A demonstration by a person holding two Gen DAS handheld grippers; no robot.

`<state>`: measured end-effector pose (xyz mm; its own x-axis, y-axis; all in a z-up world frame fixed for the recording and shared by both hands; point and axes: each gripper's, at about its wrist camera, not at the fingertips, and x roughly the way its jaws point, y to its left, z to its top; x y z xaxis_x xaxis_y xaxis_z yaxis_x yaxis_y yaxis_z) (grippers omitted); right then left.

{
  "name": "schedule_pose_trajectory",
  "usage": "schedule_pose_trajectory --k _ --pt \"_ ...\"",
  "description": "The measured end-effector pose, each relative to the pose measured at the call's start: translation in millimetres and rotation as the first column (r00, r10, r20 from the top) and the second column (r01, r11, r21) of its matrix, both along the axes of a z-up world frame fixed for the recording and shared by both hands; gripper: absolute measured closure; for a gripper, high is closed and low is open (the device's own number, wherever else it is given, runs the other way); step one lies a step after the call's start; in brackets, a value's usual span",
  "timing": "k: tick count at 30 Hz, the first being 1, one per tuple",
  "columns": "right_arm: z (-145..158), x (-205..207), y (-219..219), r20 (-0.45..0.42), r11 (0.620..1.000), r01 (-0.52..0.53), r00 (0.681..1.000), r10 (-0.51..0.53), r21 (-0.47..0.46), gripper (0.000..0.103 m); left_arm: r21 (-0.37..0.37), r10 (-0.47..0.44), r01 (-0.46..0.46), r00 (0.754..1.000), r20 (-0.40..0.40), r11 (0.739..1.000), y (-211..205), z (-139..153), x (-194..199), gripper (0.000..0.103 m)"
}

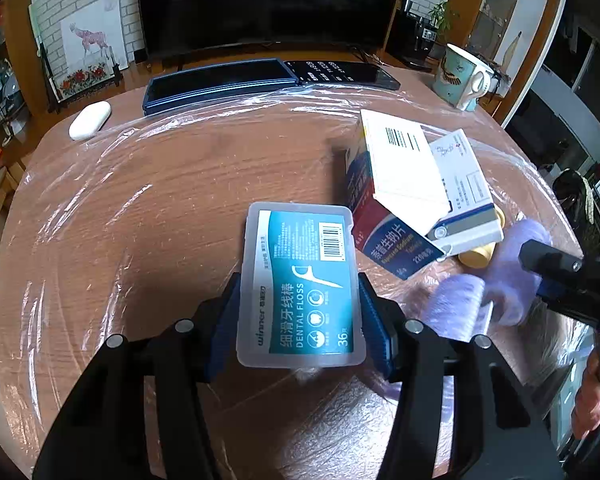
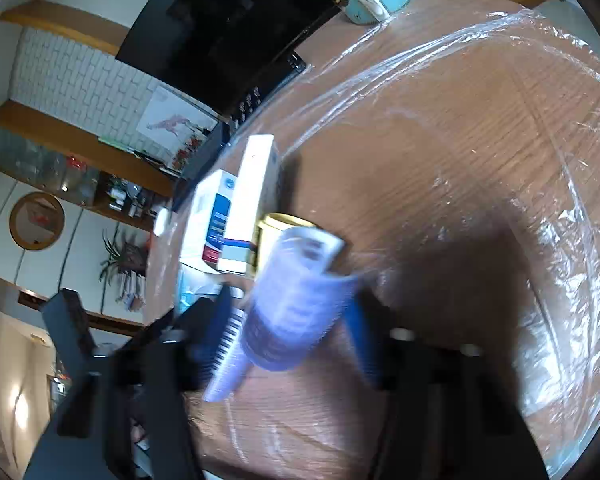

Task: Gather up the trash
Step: 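Grasp the dental floss case with the left tool while the right tool grasps a purple hair roller, then lift the floss case with the left tool while the right tool lifts the purple roller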

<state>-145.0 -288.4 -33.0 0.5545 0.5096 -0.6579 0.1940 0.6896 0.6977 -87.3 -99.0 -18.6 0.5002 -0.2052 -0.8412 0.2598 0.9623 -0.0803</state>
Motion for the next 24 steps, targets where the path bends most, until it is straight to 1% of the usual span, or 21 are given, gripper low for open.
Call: schedule_pose_trajectory --k 3,5,7,9,12,14,16,19,21,22,23,24 --pt "5.4 1.2 8.2 0.007 0.999 -0.025 1.0 0.025 -0.031 0.024 0.033 -0.004 0.004 1.0 0.009 0.999 -3.7 -0.9 -1.3 0.047" --pt "7.2 3.2 13.7 0.006 0.997 -0.032 0.999 0.033 -0.063 0.021 0.047 -0.003 0.003 1.0 0.015 0.999 -5.3 -1.4 -1.6 0.047" --pt "10.3 6.4 19.9 0.006 0.994 -0.034 0.999 0.035 -0.108 0.02 0.056 0.001 -0.002 1.0 0.019 0.998 -5.3 -1.7 -2.0 0.047" --pt "12.9 10.3 24.9 0.009 0.984 -0.039 0.999 0.041 -0.177 0.02 0.063 0.005 -0.006 1.0 0.023 0.998 -5.1 -2.0 -2.3 0.047" --pt "15.2 12.4 34.3 0.026 0.952 -0.073 0.996 0.085 -0.297 0.02 0.064 0.009 -0.011 1.0 0.023 0.998 -4.2 -1.9 -2.2 0.047" --pt "16.2 12.4 41.1 0.028 0.915 -0.089 0.994 0.109 -0.394 0.02 0.064 0.011 -0.012 1.0 0.023 0.998 -4.3 -2.0 -2.1 0.047" --pt "16.6 12.5 41.5 0.031 0.886 -0.1 0.991 0.128 -0.452 0.02 0.064 0.01 -0.011 1.0 0.023 0.998 -4.2 -2.0 -2.2 0.047" --pt "15.7 12.4 37.0 0.035 0.87 -0.145 0.982 0.183 -0.47 0.02 0.061 0.008 -0.009 1.0 0.022 0.998 -2.9 -2.1 -2.8 0.047" --pt "18.8 12.3 32.8 0.031 0.849 -0.195 0.97 0.241 -0.491 0.019 0.06 0.004 -0.005 1.0 0.02 0.998 -2.1 -1.9 -3.4 0.047" --pt "20.1 10.3 31.7 0.03 0.841 -0.216 0.964 0.265 -0.496 0.016 0.058 0.003 -0.004 1.0 0.019 0.998 -2.2 -1.9 -3.9 0.047" --pt "22.2 10.4 31.9 0.025 0.818 -0.254 0.95 0.311 -0.515 0.014 0.058 0.001 -0.002 1.0 0.019 0.998 -1.8 -1.9 -4.1 0.047" --pt "23.0 11.3 32.8 0.021 0.8 -0.275 0.941 0.337 -0.533 0.014 0.058 -0.003 0.001 1.0 0.019 0.998 -1.6 -1.9 -4.3 0.047"
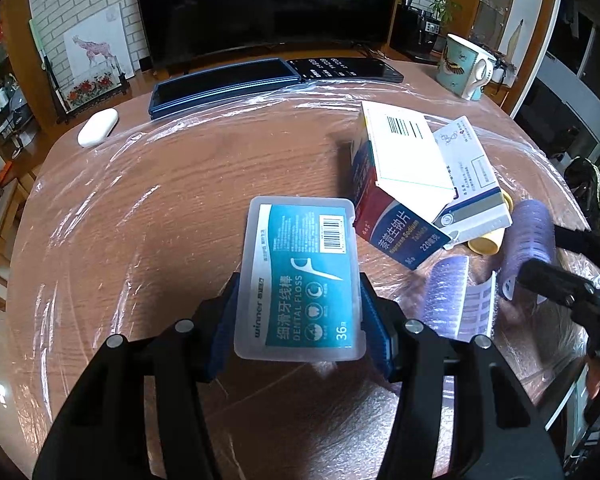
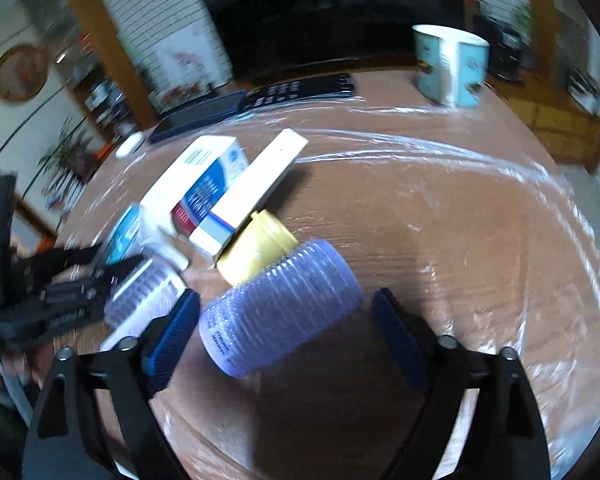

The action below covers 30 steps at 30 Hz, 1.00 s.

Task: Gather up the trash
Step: 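Lift the floss case with the left tool while the right tool lifts the purple roller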

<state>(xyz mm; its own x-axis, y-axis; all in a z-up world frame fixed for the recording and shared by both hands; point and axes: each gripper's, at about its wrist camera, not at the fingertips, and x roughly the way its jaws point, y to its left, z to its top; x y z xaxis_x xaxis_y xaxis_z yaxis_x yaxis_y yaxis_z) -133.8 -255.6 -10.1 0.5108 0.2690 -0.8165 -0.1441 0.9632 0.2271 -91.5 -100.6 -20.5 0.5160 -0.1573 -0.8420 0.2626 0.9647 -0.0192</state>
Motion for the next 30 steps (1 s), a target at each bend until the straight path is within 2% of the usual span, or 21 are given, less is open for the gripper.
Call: schedule_pose_trajectory --k 3,6,9,10,12,13,16,20,30 --pt "1.5 -0.9 7.0 0.003 0.99 -0.109 0.994 0.109 -0.089 0.013 0.001 -0.008 0.008 1.0 0.0 1.0 -0.2 -0.1 -0.2 0.047" --pt "2.8 1.7 17.3 0.019 0.96 -0.186 0.981 0.194 -0.208 0.013 0.0 -0.017 0.017 1.0 0.0 1.0 -0.2 -0.1 0.4 0.047" --pt "0.4 8.3 24.2 0.007 0.939 -0.238 0.969 0.248 -0.249 0.013 0.001 -0.024 0.024 1.0 0.0 1.0 -0.6 0.0 0.7 0.047" --pt "-0.3 8.5 24.5 -0.001 0.936 -0.247 0.967 0.255 -0.249 0.014 0.002 -0.025 0.025 1.0 0.0 1.0 -0.3 0.0 0.4 0.047" --pt "-1.6 11.7 24.8 -0.027 0.937 -0.271 0.962 0.272 -0.222 0.027 0.002 -0.026 0.026 1.0 0.0 1.0 0.0 -0.1 -0.9 0.047" --pt "-1.8 12.6 27.2 -0.031 0.936 -0.27 0.962 0.27 -0.224 0.029 0.001 -0.026 0.026 1.0 0.0 1.0 0.1 0.0 -1.7 0.047" --pt "0.9 7.2 28.9 -0.016 0.933 -0.269 0.962 0.273 -0.238 0.03 -0.005 -0.023 0.023 1.0 0.0 1.0 2.1 0.1 -5.1 0.047" --pt "7.0 1.6 27.7 0.015 0.947 -0.24 0.969 0.248 -0.212 0.031 -0.02 -0.001 0.001 1.0 0.0 1.0 6.7 1.6 -8.2 0.047" --pt "23.2 -14.0 9.7 0.056 0.986 -0.14 0.988 0.145 -0.088 0.031 -0.035 0.031 -0.03 0.999 0.033 0.999 16.5 16.7 -26.6 0.047"
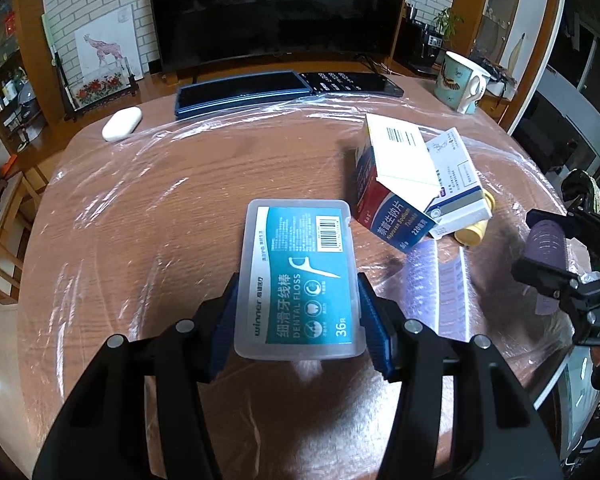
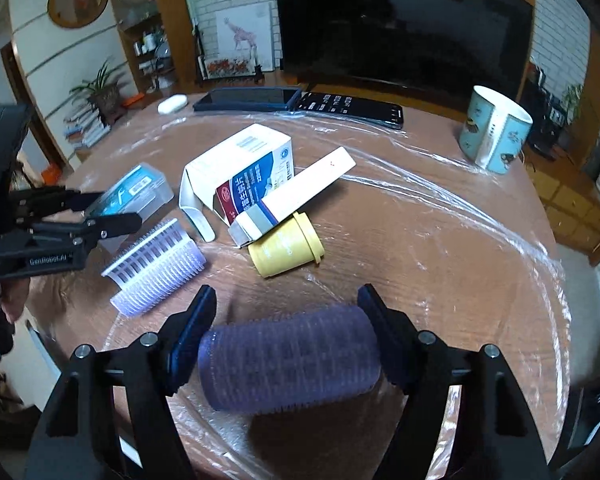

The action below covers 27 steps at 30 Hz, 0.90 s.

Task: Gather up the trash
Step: 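Lift the floss case with the left tool while the right tool lifts the purple roller, then carry the floss case and purple roller in both tools over the wastebasket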

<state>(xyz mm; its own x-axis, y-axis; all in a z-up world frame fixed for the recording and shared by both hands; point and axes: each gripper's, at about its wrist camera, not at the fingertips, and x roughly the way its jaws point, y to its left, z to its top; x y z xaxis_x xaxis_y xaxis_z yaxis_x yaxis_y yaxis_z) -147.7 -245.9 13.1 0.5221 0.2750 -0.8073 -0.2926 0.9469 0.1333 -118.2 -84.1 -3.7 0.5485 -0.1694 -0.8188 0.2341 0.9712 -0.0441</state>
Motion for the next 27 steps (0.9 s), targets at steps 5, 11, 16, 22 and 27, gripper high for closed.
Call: schedule_pose_trajectory --k 5,11,16,22,27 --pt "9.5 -6.8 0.6 0.008 0.998 0.013 1.0 -0.014 0.054 0.031 -0.014 0.024 -0.023 1.0 0.013 1.0 7.0 8.7 -13.8 0.047" --pt "18.2 -20.3 3.5 0.008 0.993 0.017 1.0 -0.018 0.118 0.031 -0.038 0.045 -0.044 0.999 0.023 0.998 14.3 18.1 -36.7 0.047" --pt "23.4 -35.4 5.5 0.005 0.988 0.004 1.0 -0.005 0.156 0.031 -0.048 0.056 -0.055 0.998 0.03 0.997 15.4 23.9 -55.3 0.047" --pt "28.8 -53.1 8.6 0.001 0.983 -0.026 1.0 0.027 0.183 0.031 -0.056 0.052 -0.05 0.998 0.04 0.997 12.6 31.2 -77.2 0.047" --pt "30.9 -67.3 13.4 -0.006 0.98 -0.053 0.998 0.055 0.192 0.031 -0.05 0.044 -0.042 0.998 0.041 0.998 7.2 33.1 -94.2 0.047"
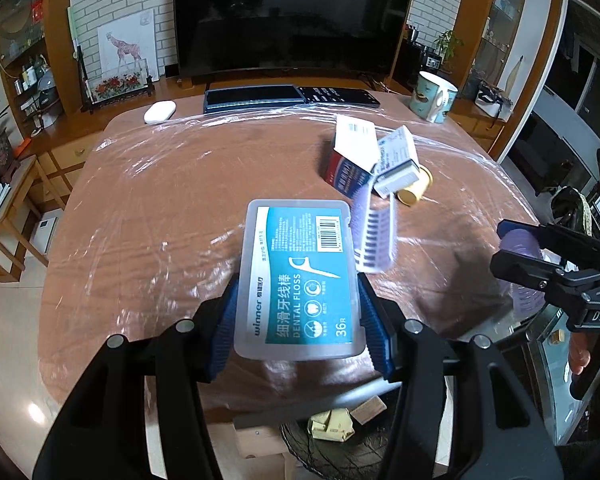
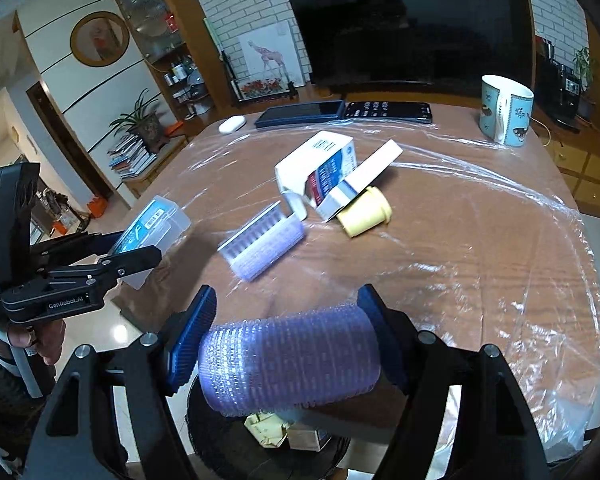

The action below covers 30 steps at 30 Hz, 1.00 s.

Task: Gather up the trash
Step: 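Carry the floss case and purple roller in both tools over the wastebasket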

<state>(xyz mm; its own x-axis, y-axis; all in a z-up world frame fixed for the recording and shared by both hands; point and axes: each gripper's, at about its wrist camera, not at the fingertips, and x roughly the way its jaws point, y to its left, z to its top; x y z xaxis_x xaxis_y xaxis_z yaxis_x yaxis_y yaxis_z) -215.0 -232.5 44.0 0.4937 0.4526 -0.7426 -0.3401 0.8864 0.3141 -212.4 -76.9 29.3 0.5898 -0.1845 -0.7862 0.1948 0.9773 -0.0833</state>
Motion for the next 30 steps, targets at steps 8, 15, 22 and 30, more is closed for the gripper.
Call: schedule_pose_trajectory --k 8,15,22,30 --pt "-2.2 -21.9 9.4 -0.022 0.998 -0.059 0.998 0.059 0.008 0.031 0.011 -0.021 0.021 1.0 -0.018 1.0 -8.9 -3.6 -24.7 0.047" --pt "-4.5 -38.1 12.3 -0.036 0.996 -0.09 0.995 0.09 0.006 0.031 0.01 -0.043 0.044 0.999 -0.028 0.999 -13.3 -4.5 -43.1 0.047" --pt "-5.7 -53.1 9.5 -0.046 0.995 -0.097 0.994 0.097 0.006 0.031 0.011 -0.071 0.071 0.997 -0.032 0.997 -20.6 -5.4 -62.2 0.047" --pt "-11.4 -67.7 6.9 -0.068 0.995 -0.101 0.992 0.102 0.013 0.031 0.012 -0.103 0.103 0.994 -0.047 0.995 -31.2 -9.6 -83.8 0.047"
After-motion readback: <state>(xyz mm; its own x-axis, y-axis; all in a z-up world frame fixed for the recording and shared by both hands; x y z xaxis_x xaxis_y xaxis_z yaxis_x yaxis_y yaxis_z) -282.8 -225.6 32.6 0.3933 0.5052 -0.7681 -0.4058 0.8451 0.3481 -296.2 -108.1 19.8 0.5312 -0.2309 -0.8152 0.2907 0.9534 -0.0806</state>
